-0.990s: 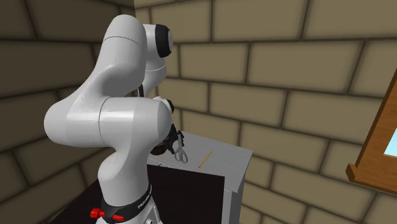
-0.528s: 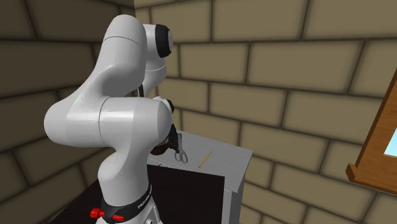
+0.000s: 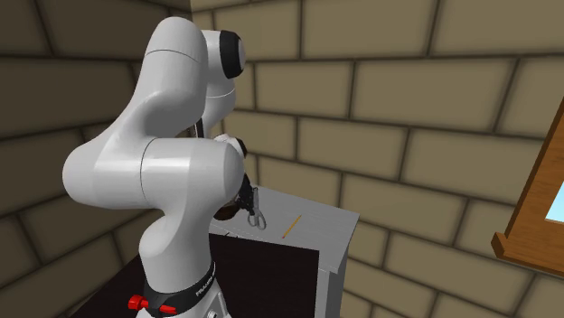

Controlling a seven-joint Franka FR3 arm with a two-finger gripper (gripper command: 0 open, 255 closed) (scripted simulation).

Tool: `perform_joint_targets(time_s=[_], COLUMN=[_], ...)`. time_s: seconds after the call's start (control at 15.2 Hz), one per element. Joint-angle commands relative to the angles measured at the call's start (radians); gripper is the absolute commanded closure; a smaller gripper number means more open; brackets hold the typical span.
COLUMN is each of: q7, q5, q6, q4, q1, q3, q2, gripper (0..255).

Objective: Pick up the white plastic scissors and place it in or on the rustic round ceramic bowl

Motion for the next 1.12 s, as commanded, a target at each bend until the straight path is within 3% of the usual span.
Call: perform_joint_targets(time_s=[0.0,1.06], q7=[-0.008,-0.080], q5=[0.004,0.050], q6=[-0.013,-0.137], q4=[-0.010,-0.077], q1=[-0.002,-0.015], q3=[0.003,0.028], q2=[-0.024,-0.226], gripper=[255,255])
